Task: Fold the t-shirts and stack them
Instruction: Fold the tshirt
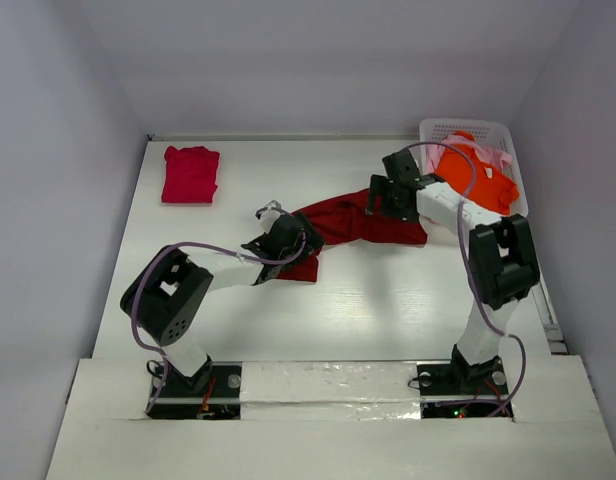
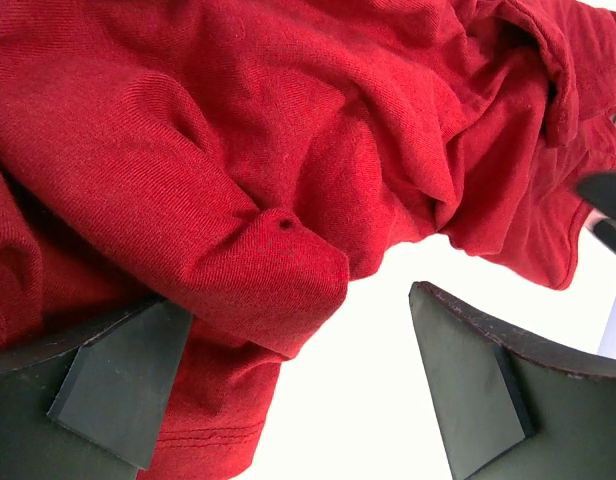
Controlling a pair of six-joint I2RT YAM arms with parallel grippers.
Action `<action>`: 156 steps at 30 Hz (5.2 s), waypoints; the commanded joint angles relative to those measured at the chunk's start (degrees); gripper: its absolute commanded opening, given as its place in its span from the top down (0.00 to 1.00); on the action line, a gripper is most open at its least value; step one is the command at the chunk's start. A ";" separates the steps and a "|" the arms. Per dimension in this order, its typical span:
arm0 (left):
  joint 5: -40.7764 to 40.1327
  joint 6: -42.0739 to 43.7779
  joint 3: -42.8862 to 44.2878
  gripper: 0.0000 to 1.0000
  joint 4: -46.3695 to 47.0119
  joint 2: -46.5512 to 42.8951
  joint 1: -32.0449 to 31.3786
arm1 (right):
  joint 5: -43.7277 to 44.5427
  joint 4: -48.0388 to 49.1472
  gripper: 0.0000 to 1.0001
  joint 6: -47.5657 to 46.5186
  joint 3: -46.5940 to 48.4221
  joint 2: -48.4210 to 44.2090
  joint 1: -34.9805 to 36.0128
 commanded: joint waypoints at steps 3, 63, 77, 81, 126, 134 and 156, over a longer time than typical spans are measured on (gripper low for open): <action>6.60 -0.23 -4.06 0.06 -18.56 6.67 -1.67 | 1.56 0.07 0.06 2.23 -1.87 -3.67 -0.02; 7.91 -0.67 -10.93 0.06 -19.17 -7.39 -11.87 | -6.53 7.55 0.11 0.92 5.24 5.65 -0.02; 13.98 -1.71 -9.86 0.06 -12.94 -2.64 -14.50 | -6.53 3.94 0.08 -1.20 9.99 4.86 -0.02; 14.24 -2.42 -11.71 0.06 -12.23 -3.26 -14.50 | -8.55 5.08 0.08 -0.23 9.90 5.57 -0.02; 14.68 -5.85 -15.23 0.05 -10.03 -9.76 -19.07 | -16.28 2.53 0.07 -1.54 21.85 16.28 3.40; 15.03 -5.76 -15.05 0.05 -9.15 -8.71 -19.60 | -15.15 1.65 0.07 0.21 23.88 17.35 3.94; 14.68 -5.76 -14.44 0.05 -9.77 -9.59 -20.13 | -12.34 -0.98 0.07 0.65 27.48 18.05 5.17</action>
